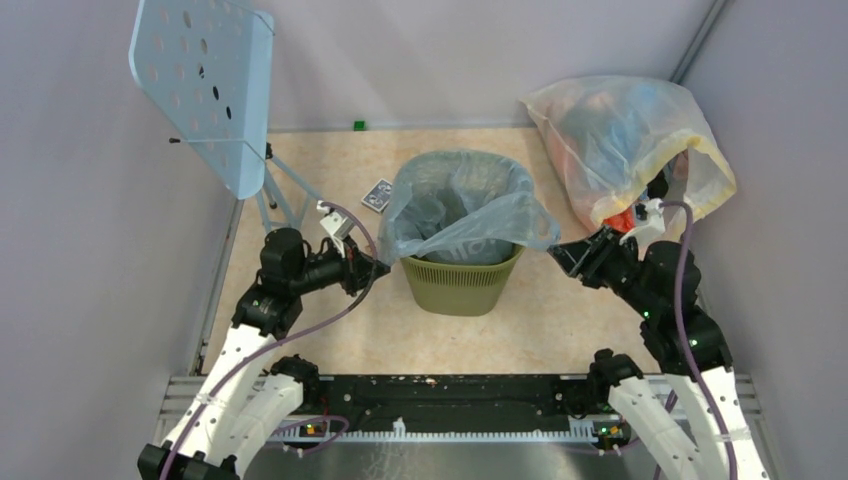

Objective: Put the trash bags into the trash bin

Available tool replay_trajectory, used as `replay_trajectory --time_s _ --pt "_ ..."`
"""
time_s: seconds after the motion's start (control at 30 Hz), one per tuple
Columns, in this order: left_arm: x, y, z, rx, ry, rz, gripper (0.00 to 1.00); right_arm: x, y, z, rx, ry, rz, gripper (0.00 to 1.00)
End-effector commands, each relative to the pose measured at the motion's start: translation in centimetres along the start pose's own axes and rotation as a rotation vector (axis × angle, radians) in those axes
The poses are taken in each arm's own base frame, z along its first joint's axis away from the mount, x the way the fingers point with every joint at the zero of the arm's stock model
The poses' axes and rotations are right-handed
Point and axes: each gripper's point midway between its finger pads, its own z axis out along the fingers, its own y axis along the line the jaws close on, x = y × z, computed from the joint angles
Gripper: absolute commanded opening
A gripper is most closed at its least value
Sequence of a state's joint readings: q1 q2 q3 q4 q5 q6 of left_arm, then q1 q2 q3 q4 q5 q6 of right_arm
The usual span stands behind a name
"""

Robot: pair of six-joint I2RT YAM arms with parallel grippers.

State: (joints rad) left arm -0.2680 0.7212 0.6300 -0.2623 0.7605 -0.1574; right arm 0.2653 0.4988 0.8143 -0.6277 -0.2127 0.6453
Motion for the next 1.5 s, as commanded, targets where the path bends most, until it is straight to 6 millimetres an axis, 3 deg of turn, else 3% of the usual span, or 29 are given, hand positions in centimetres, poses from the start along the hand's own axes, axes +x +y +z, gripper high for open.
replay_trajectory --time_s 0.0,0.13,0.2,0.3,0.47,0.67,0.77,0.97,1.13,1.37,1.4,1.47 --pt "-2.0 -0.4 -0.5 -0.009 -0.065 0.051 0.07 -2.9 2.1 -1.3 -0.011 -0.106 0.268 0.43" --pt "-1.9 -0.4 -0.5 -0.015 -0.065 0.046 0.07 -3.5 1.8 -2.1 0.034 -0.129 0.320 0.44" --pt "-1.9 -0.3 -0.5 -0.014 -0.062 0.044 0.07 -3.7 0.8 -2.5 0.103 -0.152 0.349 0.52" --pt "-1.9 -0.3 -0.4 -0.012 -0.060 0.046 0.07 -3.3 2.0 -2.2 0.058 -0.101 0.403 0.61" --pt "-2.2 -0.4 -0.5 -0.014 -0.063 0.056 0.07 -2.2 3.2 -1.1 0.037 -0.009 0.650 0.63" --pt "-2.3 -0.6 -0.5 -0.006 -0.068 0.051 0.07 -1.7 4.6 0.9 -0.054 0.057 0.767 0.63" --pt "-2.4 -0.7 -0.5 -0.002 -0.071 0.051 0.07 -1.1 4.2 1.6 -0.043 0.082 0.771 0.49" --pt "-3.2 -1.3 -0.8 0.014 -0.088 0.066 0.07 0.7 2.6 2.3 0.001 0.104 0.798 0.33" --pt "-3.4 -1.4 -0.8 0.020 -0.093 0.068 0.07 0.8 2.7 3.0 -0.032 0.103 0.834 0.39" --pt "-3.2 -1.5 -0.8 0.023 -0.090 0.060 0.07 0.1 2.3 3.3 -0.018 0.062 0.834 0.37" --pt "-3.1 -1.5 -0.8 0.023 -0.090 0.059 0.07 -0.2 2.4 3.3 -0.027 0.054 0.833 0.30" --pt "-3.3 -1.5 -0.8 0.025 -0.094 0.064 0.07 -0.5 2.9 3.4 -0.060 0.050 0.825 0.01"
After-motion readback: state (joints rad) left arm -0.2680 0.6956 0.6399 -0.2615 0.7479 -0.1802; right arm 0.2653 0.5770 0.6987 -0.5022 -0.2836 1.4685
